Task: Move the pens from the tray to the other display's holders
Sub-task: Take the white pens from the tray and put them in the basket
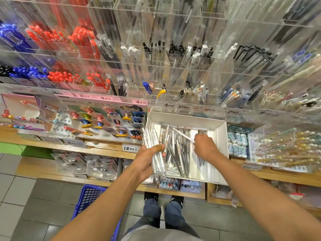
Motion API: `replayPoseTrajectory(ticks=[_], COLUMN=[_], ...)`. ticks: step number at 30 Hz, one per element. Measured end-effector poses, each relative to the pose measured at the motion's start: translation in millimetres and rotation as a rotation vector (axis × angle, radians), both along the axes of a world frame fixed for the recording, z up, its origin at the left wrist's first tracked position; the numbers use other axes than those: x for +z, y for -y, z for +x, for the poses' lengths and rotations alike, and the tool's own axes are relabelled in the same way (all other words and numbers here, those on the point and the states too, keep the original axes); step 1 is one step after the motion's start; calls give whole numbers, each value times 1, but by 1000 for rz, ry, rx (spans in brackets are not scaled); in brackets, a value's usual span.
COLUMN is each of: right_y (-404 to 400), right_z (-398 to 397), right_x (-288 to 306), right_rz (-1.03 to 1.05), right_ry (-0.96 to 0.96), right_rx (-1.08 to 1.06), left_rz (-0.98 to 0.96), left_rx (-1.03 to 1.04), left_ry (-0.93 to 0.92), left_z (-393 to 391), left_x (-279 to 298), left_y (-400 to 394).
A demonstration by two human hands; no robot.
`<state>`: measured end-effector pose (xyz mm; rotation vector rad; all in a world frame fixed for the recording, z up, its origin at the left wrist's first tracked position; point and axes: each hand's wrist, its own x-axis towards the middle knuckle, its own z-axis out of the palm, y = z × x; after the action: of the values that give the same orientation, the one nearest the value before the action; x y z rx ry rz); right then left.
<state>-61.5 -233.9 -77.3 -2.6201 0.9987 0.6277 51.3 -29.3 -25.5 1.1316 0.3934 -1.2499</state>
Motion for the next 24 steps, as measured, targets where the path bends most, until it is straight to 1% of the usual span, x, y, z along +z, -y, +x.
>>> replayPoseTrajectory(ticks=[2,5,7,10,12,16,20,21,22,24], right_y=[-5,-21,-39,-65,-77,-91,-83,-75,-64,-38], right_z=[-13,-28,-34,-35,-34,-30,-25,-22,-18,-9], right_x=[6,26,43,59,64,64,61,57,51,36], right_rz=[121,369,515,692,769,758,790,748,645,321], right_ry=[20,219,334,443,499,545,514,520,529,509], right_rx=[-135,-287,-301,-332,-349,-279,-242,-246,-246,-227], left_rz=[1,3,-1,-8,-32,-24,17,14,8,-4], left_rx=[0,-11,-25,-48,-59,-11,23,32,44,59], left_ry=[-8,-12,-10,7,-1,2,19,20,18,10], left_z=[-3,-5,-5,-5,-5,-5,-4,-3,-2,0], left_x=[1,1,0,-3,-5,-5,-5,-5,-5,-5], left_y=[1,1,1,3,6,12,13,12,12,11])
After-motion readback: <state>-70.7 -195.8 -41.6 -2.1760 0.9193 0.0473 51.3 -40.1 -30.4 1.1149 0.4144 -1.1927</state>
